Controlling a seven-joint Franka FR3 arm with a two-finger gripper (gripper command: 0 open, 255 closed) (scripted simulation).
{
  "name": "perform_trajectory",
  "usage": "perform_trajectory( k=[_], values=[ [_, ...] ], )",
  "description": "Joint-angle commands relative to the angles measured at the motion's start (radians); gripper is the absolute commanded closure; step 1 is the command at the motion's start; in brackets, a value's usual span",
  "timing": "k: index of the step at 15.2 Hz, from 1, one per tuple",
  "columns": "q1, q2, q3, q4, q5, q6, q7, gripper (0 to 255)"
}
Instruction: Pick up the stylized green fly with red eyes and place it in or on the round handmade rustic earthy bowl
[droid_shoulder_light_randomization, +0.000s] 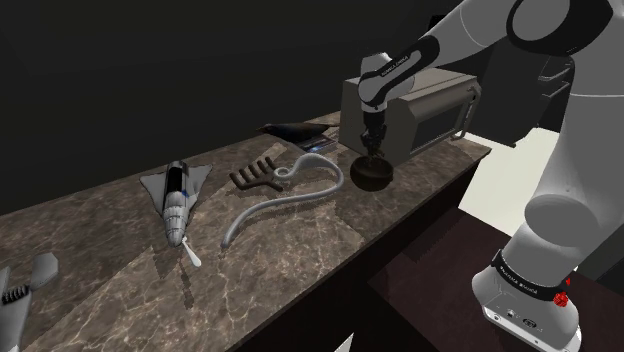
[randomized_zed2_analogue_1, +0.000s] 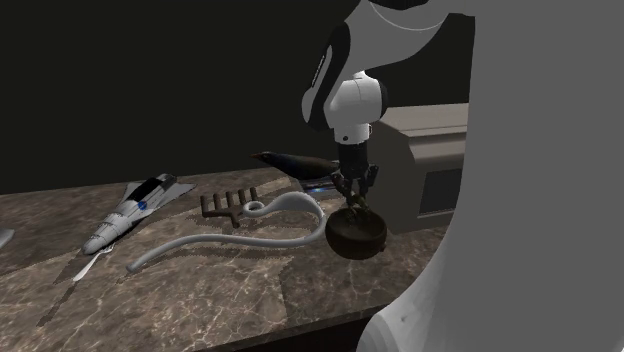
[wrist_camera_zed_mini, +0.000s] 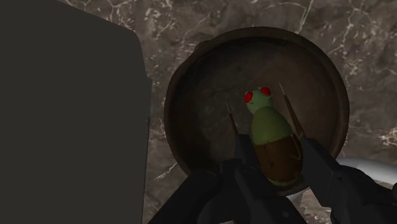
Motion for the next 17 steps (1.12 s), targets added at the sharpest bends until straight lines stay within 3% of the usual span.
perform_trajectory(
  k=[1, 6, 10, 17],
  values=[
    [0.000, 0.000, 0.000, 0.000, 0.000, 0.000, 0.000, 0],
    [0.000, 0.000, 0.000, 0.000, 0.000, 0.000, 0.000, 0],
    [0.005, -0.047, 0.005, 0.070, 0.009, -0.118, -0.005, 0],
    [0.005, -0.047, 0.005, 0.070, 0.009, -0.118, -0.005, 0]
  ],
)
